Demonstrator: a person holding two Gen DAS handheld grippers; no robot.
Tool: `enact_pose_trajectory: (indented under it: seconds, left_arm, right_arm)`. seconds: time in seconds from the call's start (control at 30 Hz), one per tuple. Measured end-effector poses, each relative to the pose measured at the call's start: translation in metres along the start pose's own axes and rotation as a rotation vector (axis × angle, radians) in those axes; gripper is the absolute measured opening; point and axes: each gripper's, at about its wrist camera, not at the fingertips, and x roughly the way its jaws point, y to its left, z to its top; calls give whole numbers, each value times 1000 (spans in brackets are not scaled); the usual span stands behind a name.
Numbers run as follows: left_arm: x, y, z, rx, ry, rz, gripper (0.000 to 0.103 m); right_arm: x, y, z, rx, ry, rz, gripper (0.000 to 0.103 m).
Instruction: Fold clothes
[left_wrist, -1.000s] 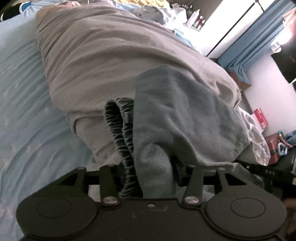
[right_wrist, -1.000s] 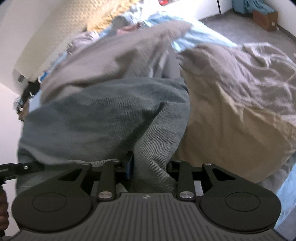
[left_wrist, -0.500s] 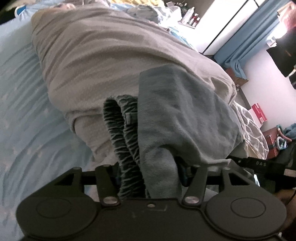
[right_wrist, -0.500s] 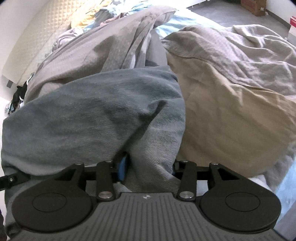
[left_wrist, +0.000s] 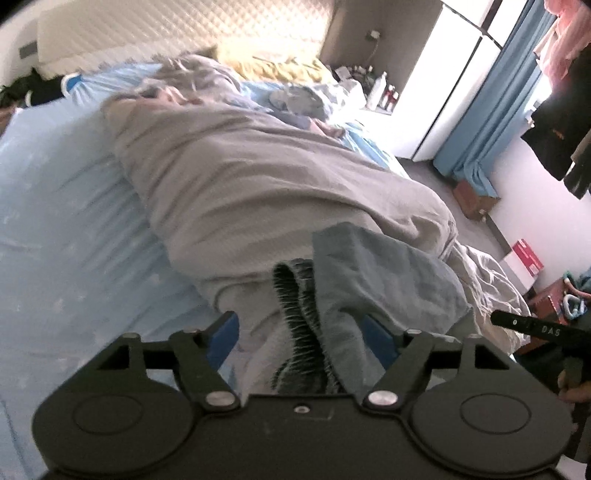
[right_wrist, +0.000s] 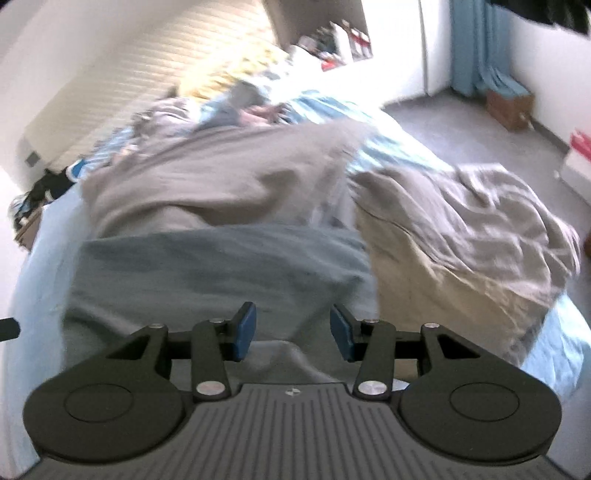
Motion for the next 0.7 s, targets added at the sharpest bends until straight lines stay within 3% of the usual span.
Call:
enact_pose_trajectory:
  seconds: [0.27,0.47,0.7]
  left_arm:
    - [-57,38,-15,9,-66,74,79]
    - [-105,101,-28,-11,-128,130,82]
    - [-153,180,-50,-31,-148,176,85]
  right_arm:
    - [-26,93,-15,-108,-40,60,48]
    - [-47,166,-39,-159,-80,83,48]
    - [-55,245,-75,-174,-96,77,48]
